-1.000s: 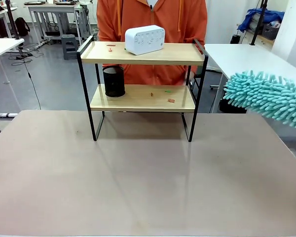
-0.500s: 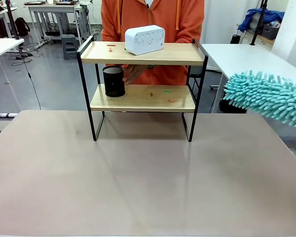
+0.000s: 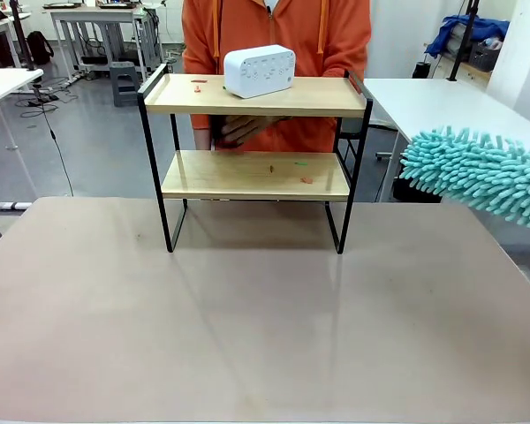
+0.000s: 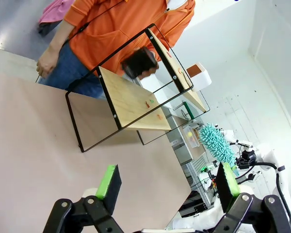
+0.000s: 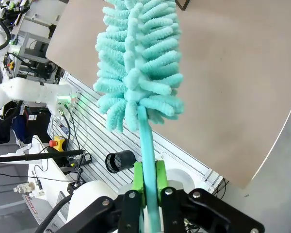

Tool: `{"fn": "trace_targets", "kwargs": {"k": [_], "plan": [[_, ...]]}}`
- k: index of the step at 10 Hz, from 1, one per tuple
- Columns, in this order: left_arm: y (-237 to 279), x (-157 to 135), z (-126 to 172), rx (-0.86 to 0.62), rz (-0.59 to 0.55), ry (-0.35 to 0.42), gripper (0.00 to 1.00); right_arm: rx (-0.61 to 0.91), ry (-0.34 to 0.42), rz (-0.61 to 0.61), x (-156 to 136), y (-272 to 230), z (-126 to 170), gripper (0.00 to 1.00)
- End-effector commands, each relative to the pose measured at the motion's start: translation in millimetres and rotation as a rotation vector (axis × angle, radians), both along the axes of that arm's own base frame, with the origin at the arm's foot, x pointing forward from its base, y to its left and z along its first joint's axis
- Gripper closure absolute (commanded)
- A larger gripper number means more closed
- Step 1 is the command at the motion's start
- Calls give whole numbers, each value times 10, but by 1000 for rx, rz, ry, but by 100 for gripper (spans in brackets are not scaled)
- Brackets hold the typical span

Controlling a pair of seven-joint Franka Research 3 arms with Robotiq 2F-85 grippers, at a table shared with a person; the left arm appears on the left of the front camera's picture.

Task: Clean the shelf.
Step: Clean the specific tier of the Shelf with the Duster once objects are removed.

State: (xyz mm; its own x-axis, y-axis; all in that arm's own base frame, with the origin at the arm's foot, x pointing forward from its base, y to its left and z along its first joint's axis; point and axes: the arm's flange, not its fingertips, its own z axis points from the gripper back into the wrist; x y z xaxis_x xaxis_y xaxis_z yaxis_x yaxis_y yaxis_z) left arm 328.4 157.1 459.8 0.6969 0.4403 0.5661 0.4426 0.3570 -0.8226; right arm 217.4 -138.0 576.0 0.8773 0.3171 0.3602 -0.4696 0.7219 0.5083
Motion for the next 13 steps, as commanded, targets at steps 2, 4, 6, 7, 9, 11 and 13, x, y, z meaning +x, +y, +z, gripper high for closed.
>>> {"fn": "trace_targets", "kwargs": {"k": [2,4,6,7,9,11,13], "plan": [[-13,-4,32,-14,-1,1,0,-21,9,-21,25,-5,44,100],[-13,-4,32,-14,-1,1,0,-21,9,-21,25,-5,44,100],[-13,-4,32,-14,-1,1,0,-53,-47,16,1,136,71,88],[-13,-4,32,-14,-1,1,0,-118,-96,68,-18,338,138,88],[-13,-4,32,-14,-1,1,0,-208,-158,177,-16,884,224,88],[-13,-4,32,-14,-1,1,0,-294,-179,269,90,1431,191,88],[-13,-4,32,-14,-1,1,0,-350,-226,240,275,1915,37,88]]}}
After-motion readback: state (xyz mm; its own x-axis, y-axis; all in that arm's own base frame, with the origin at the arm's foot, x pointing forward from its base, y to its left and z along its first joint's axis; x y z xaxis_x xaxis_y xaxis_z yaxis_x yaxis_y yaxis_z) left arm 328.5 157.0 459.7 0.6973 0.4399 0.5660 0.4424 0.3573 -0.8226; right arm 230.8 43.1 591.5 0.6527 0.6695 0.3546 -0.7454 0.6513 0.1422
